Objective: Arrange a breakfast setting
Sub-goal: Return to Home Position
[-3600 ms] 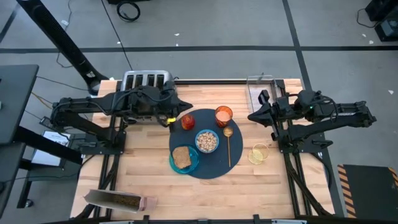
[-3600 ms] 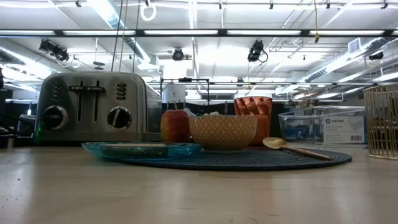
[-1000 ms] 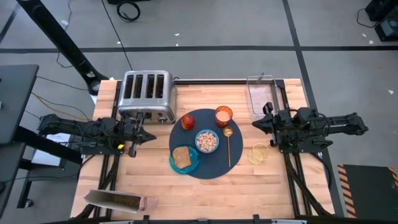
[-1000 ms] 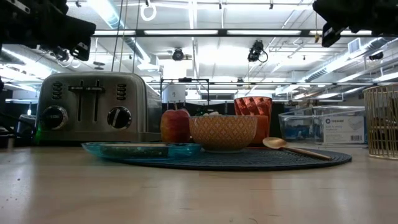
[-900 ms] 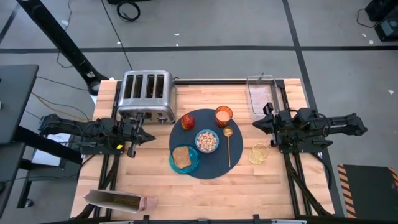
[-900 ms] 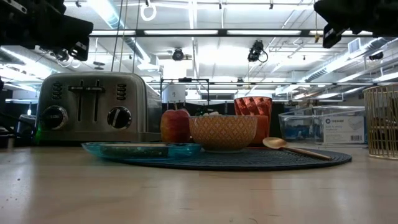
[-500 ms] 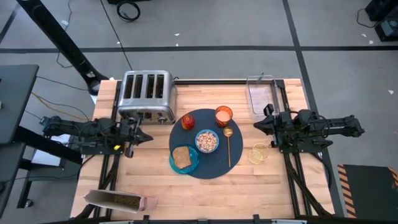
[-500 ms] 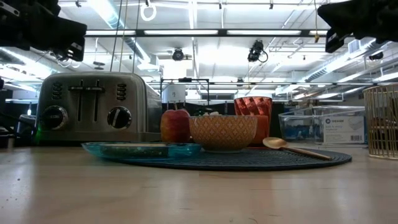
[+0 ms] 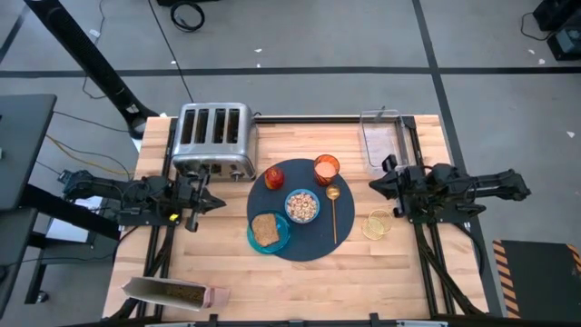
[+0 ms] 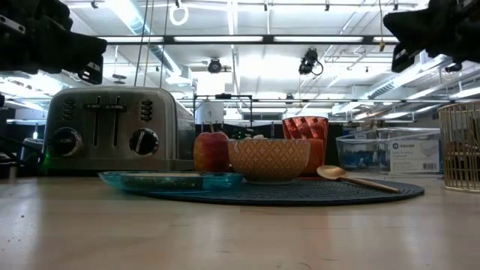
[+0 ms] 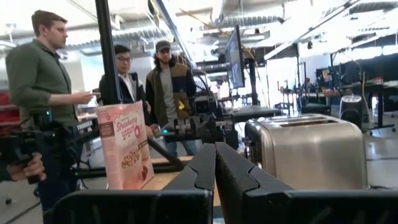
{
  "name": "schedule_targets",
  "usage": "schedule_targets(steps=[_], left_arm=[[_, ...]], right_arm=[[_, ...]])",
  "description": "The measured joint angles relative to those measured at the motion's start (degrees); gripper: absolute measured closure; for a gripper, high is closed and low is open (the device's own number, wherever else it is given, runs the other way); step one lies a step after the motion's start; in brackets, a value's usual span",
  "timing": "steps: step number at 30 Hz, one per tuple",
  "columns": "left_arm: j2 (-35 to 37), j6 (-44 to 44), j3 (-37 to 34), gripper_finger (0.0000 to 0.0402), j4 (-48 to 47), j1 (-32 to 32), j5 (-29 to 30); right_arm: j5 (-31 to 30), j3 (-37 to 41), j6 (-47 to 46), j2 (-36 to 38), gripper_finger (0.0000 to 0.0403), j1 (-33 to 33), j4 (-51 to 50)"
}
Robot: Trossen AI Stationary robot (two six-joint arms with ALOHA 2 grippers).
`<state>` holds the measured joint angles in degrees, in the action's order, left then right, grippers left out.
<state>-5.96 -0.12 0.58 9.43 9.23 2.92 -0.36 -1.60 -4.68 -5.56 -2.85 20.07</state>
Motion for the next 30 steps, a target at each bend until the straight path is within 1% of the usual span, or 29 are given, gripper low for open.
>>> schedule_targets(steps=[1,8,11,14,16,18,21,23,26,30], left_arm=[[0.0,-0.2,0.0,0.039,-0.1,0.0,0.0],[0.4,0.3,0.0,0.039,-1.3,-0.1,0.3],[1.5,1.0,0.0,0.039,-2.3,-0.1,0.2],[3.9,1.0,0.0,0.039,-4.7,-0.1,0.3],[6.0,1.0,0.0,0.039,-6.4,-0.1,0.2],[5.9,1.0,0.1,0.039,-7.3,-0.1,0.2],[5.8,1.7,0.1,0.039,-7.7,-0.1,0.1],[5.8,1.6,0.1,0.039,-7.5,-0.1,0.1],[5.7,0.2,0.0,0.039,-7.3,-0.1,0.2],[5.7,0.0,-0.1,0.039,-7.1,-0.1,0.2]], right_arm=[[0.0,1.0,-0.1,0.0,0.0389,0.0,1.7],[-0.5,1.2,-0.4,0.7,0.0389,0.0,-2.1],[-1.7,1.2,-0.3,3.0,0.0389,0.0,-6.3],[-1.8,1.2,-2.6,5.6,0.0389,0.0,-11.5],[-1.6,1.2,-3.2,5.5,0.0389,0.0,-12.0],[-1.9,1.2,-2.8,5.5,0.0389,0.0,-12.8],[-3.2,1.2,-3.5,5.5,0.0389,0.0,-16.3],[-2.8,1.2,-4.1,5.2,0.0389,0.0,-18.7],[-1.7,1.2,-1.4,3.9,0.0389,0.0,-18.8],[-1.6,1.2,-0.9,2.4,0.0389,0.0,-18.8]])
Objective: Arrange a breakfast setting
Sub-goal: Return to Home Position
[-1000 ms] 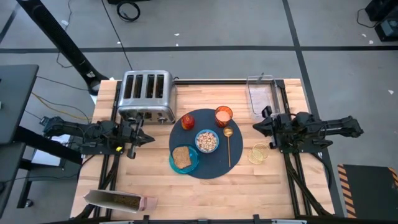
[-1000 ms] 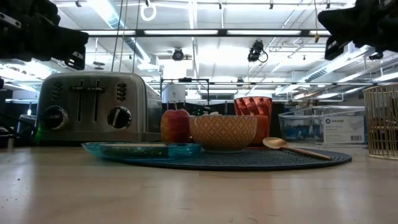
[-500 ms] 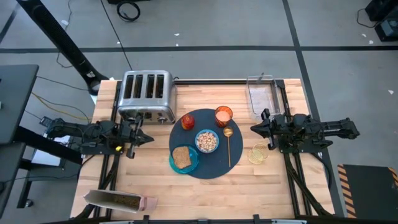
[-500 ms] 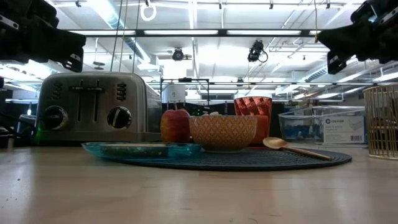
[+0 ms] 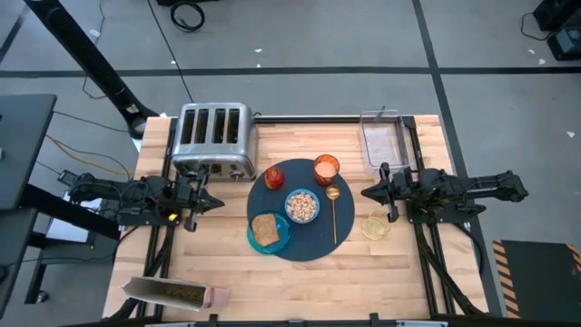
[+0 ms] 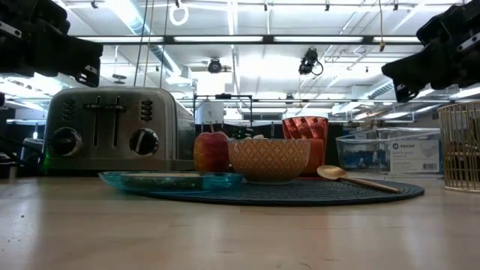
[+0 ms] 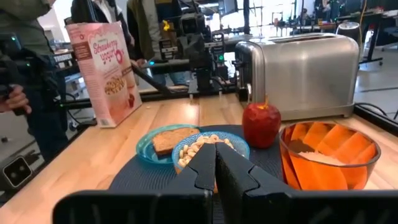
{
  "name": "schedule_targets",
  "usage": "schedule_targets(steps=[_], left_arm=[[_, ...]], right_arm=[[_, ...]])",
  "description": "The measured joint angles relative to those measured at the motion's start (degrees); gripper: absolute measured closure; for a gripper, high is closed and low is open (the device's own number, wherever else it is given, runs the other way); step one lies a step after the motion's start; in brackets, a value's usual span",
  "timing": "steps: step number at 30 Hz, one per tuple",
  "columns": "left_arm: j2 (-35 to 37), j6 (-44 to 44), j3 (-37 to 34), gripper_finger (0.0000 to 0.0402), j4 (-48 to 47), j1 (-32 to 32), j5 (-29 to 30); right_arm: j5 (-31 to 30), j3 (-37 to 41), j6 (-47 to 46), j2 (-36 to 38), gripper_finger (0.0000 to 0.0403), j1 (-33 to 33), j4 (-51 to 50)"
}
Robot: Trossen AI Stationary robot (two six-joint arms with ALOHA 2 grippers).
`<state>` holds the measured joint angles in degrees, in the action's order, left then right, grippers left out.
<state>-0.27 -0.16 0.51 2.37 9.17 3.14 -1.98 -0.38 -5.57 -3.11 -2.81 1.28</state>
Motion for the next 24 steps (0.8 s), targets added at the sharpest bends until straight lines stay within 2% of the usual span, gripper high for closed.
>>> schedule_targets(steps=[8,24], left_arm=[[-0.1,0.9,0.0,0.039,-0.2,0.0,0.0],[-0.1,1.0,-0.1,0.039,0.5,0.0,0.2]], right_arm=[[0.1,0.0,3.3,-0.6,0.0389,0.0,0.2],[0.0,0.0,2.2,-0.6,0.0389,0.0,0.3]])
